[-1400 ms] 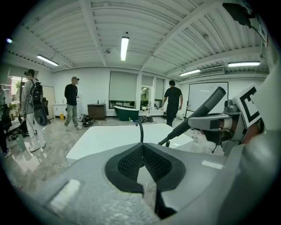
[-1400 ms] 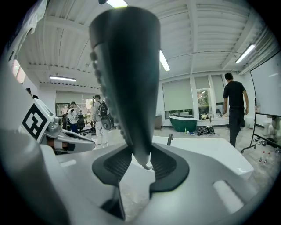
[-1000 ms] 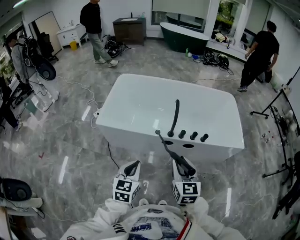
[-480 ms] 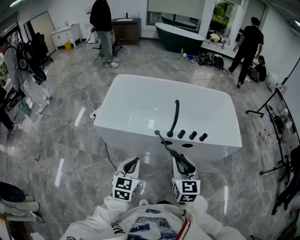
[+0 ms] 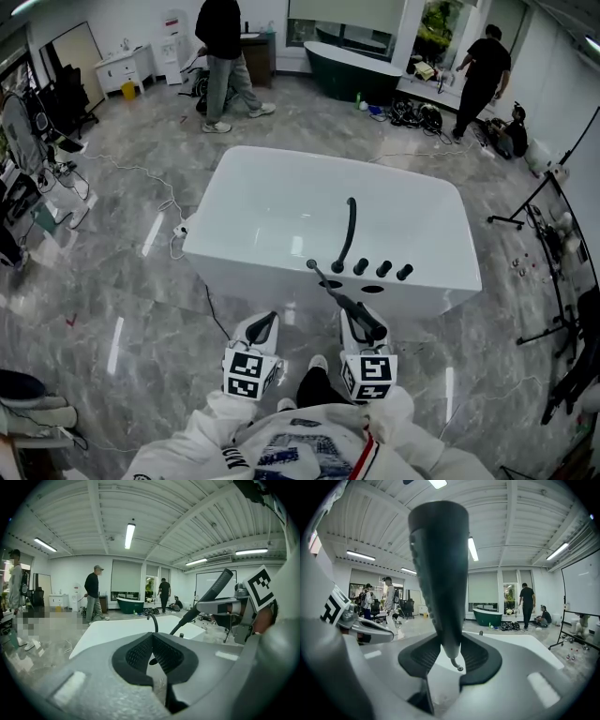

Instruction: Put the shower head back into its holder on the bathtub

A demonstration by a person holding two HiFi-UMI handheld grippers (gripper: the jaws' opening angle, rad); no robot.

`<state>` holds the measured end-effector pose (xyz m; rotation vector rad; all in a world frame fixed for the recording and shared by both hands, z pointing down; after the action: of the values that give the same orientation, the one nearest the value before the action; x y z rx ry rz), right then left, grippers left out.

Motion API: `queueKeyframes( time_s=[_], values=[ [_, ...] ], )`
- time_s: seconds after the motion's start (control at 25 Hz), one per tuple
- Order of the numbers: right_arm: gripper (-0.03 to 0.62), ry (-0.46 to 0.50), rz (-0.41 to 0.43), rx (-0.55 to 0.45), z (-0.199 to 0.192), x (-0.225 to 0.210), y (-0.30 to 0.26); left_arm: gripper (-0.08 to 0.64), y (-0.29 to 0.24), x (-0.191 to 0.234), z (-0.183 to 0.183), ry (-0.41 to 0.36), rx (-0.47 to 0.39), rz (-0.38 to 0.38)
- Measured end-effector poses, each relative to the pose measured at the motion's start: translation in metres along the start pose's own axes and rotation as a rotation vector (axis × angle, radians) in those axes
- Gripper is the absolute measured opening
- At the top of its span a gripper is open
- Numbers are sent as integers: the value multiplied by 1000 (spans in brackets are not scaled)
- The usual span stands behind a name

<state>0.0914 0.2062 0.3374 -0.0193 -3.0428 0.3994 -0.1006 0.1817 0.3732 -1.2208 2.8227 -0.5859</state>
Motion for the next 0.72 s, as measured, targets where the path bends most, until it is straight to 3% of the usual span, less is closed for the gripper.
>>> queueKeyframes(
  time_s=[0.72],
  values=[
    [137, -15, 30, 51, -12, -11, -55, 0, -45, 29, 4, 16, 42, 17]
  ],
)
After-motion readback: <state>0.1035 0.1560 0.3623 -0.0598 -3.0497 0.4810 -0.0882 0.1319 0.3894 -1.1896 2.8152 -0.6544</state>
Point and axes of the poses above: the fingertips, and each gripper's own axes: y backward along the fingers, x to its left, z out of its top, the point moved 4 cm from there along y, backward along the fingers, and after that the axes turned 9 degrees about -z, right-handed, at the moved point
